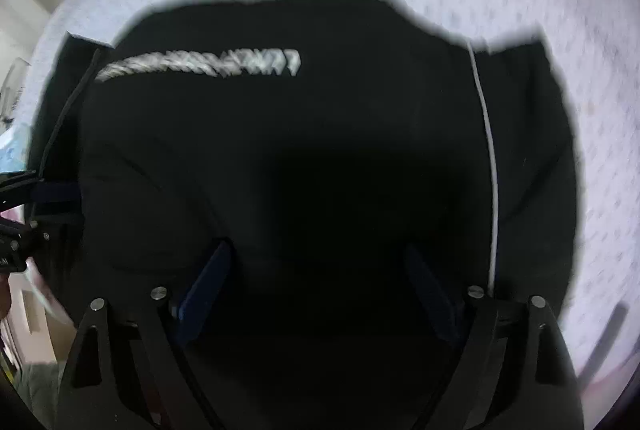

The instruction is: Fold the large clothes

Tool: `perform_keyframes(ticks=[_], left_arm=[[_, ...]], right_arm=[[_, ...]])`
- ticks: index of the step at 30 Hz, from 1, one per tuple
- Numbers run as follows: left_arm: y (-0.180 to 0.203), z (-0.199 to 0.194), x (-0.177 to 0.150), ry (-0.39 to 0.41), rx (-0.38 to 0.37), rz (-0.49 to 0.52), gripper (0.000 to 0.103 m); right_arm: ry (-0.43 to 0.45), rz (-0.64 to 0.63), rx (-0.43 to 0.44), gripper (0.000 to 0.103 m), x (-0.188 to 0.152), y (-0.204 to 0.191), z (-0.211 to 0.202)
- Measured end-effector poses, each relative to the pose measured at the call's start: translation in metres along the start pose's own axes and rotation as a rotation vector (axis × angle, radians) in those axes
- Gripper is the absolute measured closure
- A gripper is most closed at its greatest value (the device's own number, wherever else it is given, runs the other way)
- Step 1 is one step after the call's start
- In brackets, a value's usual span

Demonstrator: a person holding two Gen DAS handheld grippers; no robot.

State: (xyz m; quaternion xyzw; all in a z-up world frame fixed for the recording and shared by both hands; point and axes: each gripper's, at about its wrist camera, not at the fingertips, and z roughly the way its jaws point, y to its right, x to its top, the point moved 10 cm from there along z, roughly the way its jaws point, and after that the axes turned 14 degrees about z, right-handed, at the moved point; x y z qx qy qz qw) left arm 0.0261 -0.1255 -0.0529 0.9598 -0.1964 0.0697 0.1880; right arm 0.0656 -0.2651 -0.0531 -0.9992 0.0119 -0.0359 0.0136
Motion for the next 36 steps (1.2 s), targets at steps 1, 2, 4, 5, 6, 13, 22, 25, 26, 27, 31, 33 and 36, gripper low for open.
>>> perform_keyframes(ticks=[1,2,4,5,6,13,22,25,26,27,31,33,36], left_arm=[[-0.001,-0.001,0.0,0.004,0.005,-0.008,0.05],[0.0,-0.004,-0.001,0.011,0.011,-0.008,0.05],[0.003,-0.018,-0.002,0.047,0.029,-0.003,0.051],[0.005,-0.029,-0.003,0.07,0.058,0.009,0.052],[0.006,-0.039,-0.004,0.091,0.086,0.022,0.052],[0.013,-0.17,0.014,0.371,0.282,0.048,0.052],[0.067,-0.253,0.03,0.469,0.569,0.142,0.047],[0.074,-0.257,0.029,0.471,0.608,0.117,0.045],[0.077,-0.259,0.027,0.469,0.609,0.108,0.043],[0.081,-0.263,0.026,0.465,0.607,0.101,0.042],[0.079,-0.265,0.021,0.467,0.598,0.051,0.04],[0.078,-0.268,0.017,0.482,0.591,0.032,0.039],[0.072,-0.267,0.015,0.478,0.628,0.026,0.039]], right_arm=[[0.01,0.013,-0.003,0.012,-0.001,0.001,0.001],[0.012,0.017,-0.008,0.012,-0.001,0.002,-0.001],[0.011,0.021,-0.015,0.012,-0.003,0.003,-0.007],[0.009,0.033,-0.012,0.012,-0.004,0.002,-0.012],[0.007,0.048,-0.008,0.012,-0.005,0.004,-0.018],[0.213,0.065,0.002,0.011,0.018,0.002,-0.117],[0.279,0.175,0.006,0.011,0.023,-0.042,-0.193],[0.359,0.13,-0.047,0.011,0.024,-0.052,-0.217],[0.38,0.126,-0.046,0.011,0.023,-0.056,-0.225],[0.39,0.123,-0.042,0.011,0.024,-0.059,-0.233],[0.408,0.105,-0.05,0.011,0.025,-0.077,-0.241],[0.399,0.1,-0.04,0.011,0.023,-0.083,-0.239],[0.394,0.091,-0.035,0.011,0.022,-0.094,-0.219]])
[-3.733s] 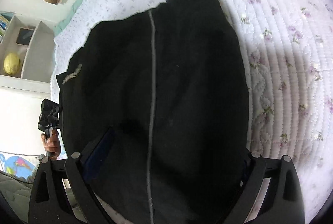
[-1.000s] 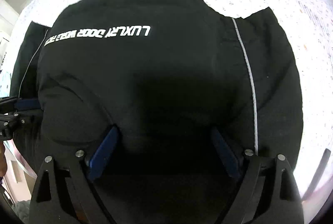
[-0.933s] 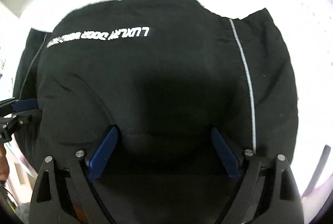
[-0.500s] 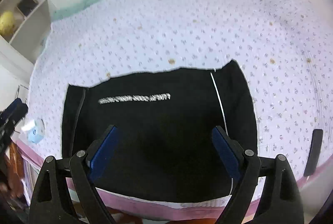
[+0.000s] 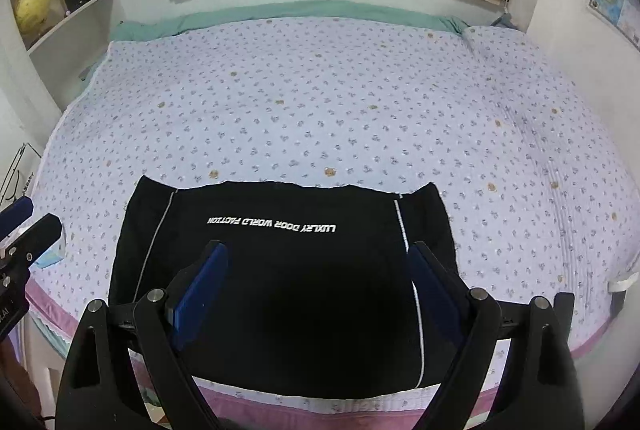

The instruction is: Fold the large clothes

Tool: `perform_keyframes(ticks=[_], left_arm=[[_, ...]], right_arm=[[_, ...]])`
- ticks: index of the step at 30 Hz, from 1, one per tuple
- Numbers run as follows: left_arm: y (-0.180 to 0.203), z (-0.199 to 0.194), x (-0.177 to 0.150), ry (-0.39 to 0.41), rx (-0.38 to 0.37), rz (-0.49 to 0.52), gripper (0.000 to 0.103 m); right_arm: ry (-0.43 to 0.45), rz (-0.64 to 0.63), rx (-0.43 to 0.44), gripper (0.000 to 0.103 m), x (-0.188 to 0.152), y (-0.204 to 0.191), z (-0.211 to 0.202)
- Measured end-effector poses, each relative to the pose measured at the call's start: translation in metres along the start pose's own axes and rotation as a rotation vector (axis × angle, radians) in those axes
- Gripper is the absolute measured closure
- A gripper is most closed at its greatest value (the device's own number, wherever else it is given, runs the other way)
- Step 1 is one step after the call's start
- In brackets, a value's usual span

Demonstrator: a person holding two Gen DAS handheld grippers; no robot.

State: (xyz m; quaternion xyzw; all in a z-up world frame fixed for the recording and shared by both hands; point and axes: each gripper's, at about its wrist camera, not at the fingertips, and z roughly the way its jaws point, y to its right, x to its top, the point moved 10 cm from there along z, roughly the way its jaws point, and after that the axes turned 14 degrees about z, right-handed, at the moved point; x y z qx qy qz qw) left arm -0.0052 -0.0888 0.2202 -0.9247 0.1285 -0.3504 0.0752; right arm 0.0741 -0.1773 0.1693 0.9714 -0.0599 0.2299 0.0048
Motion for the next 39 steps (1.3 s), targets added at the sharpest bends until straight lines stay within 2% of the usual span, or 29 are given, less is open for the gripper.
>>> perform_keyframes(ticks=[5,10,20,28,39], left_arm=[[-0.014,-0.008,0.006,0.029,0.126,0.063,0.039],[-0.03,-0.014,0.011,0.046,0.178,0.05,0.039],[-0.038,-0.011,0.008,0.03,0.212,0.053,0.039],[-0.048,-0.012,0.004,0.005,0.252,0.09,0.039],[-0.039,-0.003,0.014,-0.002,0.238,0.098,0.039]], right_arm=[[-0.007,-0.01,0.009,0.011,-0.005,-0.007,0.004],[0.008,-0.019,-0.001,0.011,-0.003,-0.006,0.0],[0.026,-0.025,-0.029,0.011,0.002,0.001,-0.003],[0.052,0.019,0.011,0.011,0.008,-0.001,-0.004],[0.067,0.023,-0.017,0.011,0.017,0.013,-0.003]])
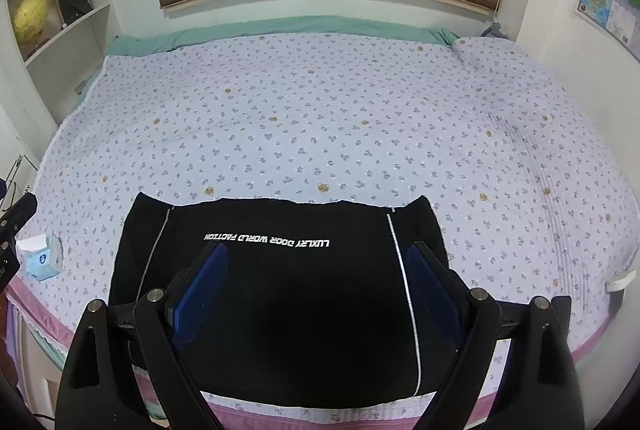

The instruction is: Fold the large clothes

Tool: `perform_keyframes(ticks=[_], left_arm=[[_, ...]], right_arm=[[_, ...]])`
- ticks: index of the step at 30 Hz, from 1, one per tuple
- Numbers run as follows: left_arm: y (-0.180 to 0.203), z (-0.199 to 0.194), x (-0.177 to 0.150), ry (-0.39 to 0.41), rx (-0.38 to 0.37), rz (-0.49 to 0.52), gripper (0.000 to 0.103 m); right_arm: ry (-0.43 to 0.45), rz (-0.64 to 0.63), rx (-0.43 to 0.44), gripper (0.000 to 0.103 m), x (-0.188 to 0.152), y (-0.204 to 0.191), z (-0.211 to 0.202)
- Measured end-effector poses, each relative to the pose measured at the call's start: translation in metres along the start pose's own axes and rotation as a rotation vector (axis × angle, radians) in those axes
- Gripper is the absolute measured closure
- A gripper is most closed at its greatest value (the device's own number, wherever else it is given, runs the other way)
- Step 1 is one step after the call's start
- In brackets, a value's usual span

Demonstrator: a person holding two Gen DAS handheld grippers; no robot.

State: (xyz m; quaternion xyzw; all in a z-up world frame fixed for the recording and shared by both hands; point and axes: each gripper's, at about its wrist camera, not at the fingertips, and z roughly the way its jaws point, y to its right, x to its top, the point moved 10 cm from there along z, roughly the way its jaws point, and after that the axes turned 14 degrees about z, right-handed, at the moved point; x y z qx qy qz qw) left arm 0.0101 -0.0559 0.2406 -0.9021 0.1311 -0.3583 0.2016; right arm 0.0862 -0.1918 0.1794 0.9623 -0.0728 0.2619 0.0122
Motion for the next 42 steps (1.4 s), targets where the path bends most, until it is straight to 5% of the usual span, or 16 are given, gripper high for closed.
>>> perform_keyframes(ticks=[30,42], left_arm=[[0.017,0.016,-0.004,-0.043,-0.014,0.046,0.038],[0.03,0.015,-0.001,-0.038,-0.076,0.047,0.038]], right_arm=[[-0.048,0.012,0.001,0.011,-0.009,0.005,0.016],[-0.06,0.017,-0.004,0.011,-0.018,0.011,0.015]])
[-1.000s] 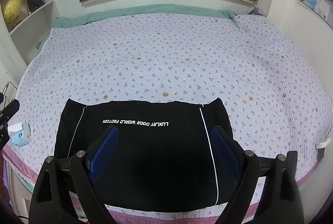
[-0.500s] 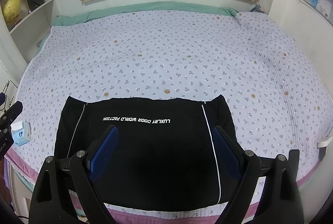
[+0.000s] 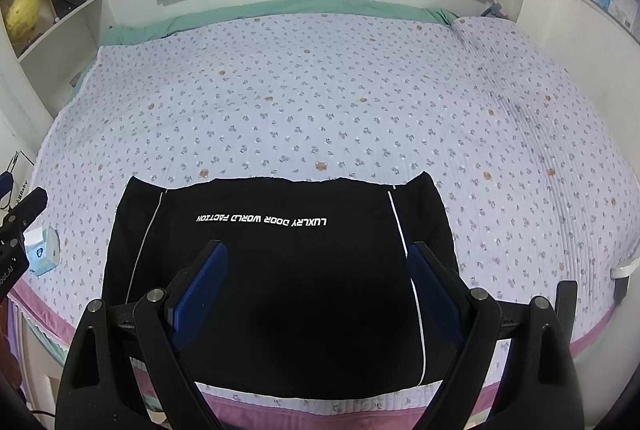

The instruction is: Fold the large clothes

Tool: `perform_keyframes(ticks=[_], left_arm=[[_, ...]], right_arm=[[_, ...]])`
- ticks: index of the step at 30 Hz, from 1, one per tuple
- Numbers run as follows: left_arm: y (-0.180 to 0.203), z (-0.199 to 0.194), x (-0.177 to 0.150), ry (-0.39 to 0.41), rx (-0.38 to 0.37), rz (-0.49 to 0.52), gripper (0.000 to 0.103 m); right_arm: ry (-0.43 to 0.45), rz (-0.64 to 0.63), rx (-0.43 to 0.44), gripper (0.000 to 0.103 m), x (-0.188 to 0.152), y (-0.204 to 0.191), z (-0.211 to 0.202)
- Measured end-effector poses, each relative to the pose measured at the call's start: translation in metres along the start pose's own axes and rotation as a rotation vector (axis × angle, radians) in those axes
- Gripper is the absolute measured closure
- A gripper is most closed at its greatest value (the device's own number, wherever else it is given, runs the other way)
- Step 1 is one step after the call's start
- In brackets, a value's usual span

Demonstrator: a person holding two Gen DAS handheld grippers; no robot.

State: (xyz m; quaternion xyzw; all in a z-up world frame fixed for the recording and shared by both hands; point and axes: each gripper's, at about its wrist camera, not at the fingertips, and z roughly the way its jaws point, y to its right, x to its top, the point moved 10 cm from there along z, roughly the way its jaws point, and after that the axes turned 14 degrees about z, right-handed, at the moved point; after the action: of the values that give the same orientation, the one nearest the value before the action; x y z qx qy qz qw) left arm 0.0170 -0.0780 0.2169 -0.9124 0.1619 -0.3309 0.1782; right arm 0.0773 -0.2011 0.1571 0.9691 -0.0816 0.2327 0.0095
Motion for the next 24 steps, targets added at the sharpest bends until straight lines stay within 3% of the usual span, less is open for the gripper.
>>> perform_keyframes(ticks=[3,10,24], left_arm=[[0.004,-0.001,0.002,0.005,-0.04,-0.013,0.038],[0.009,-0.005,0.006,0.023,0.013,0.048,0.038],[0.012,-0.01,0.009,0.025,0.044,0.078,0.038]], right_arm=[[-0.005,0.0,0.003,0.011,-0.001,0.002,0.001],[-0.015,-0.001,0.0,0.011,-0.004,0.004,0.004],[-0.025,-0.002,0.011,0.011,-0.004,0.004,0.008]])
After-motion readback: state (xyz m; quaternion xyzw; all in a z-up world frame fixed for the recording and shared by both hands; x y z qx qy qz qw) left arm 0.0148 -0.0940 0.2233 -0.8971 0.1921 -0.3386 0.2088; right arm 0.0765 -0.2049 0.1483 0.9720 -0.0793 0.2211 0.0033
